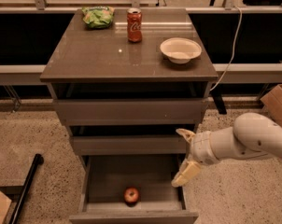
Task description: Pick apple from bottom drawer and place on counter
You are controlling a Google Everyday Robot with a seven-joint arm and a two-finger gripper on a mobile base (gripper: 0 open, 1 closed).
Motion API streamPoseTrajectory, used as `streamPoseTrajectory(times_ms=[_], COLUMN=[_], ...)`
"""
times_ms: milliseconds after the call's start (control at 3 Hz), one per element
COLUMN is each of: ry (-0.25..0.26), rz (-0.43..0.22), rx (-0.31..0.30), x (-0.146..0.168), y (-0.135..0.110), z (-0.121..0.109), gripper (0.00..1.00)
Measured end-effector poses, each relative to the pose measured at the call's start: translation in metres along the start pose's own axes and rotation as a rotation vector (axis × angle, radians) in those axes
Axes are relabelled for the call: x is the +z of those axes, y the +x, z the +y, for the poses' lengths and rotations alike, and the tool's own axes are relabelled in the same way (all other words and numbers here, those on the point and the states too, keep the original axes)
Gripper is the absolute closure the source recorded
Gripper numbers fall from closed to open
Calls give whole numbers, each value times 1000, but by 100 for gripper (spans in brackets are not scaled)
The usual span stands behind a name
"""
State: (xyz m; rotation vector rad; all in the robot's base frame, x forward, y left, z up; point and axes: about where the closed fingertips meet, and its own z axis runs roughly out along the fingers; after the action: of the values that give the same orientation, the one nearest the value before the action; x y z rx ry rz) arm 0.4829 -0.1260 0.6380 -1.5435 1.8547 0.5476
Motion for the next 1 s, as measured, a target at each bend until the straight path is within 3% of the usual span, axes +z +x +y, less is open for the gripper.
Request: streamPoseTrajectory(times_ms=[333, 667, 1000], ry=[23, 33, 43], rz=[-25, -2, 15], rx=[-27, -43, -19], x=[46, 98, 158], y=[16, 48, 86], z=[-13, -24, -30], gripper=[0, 0, 0])
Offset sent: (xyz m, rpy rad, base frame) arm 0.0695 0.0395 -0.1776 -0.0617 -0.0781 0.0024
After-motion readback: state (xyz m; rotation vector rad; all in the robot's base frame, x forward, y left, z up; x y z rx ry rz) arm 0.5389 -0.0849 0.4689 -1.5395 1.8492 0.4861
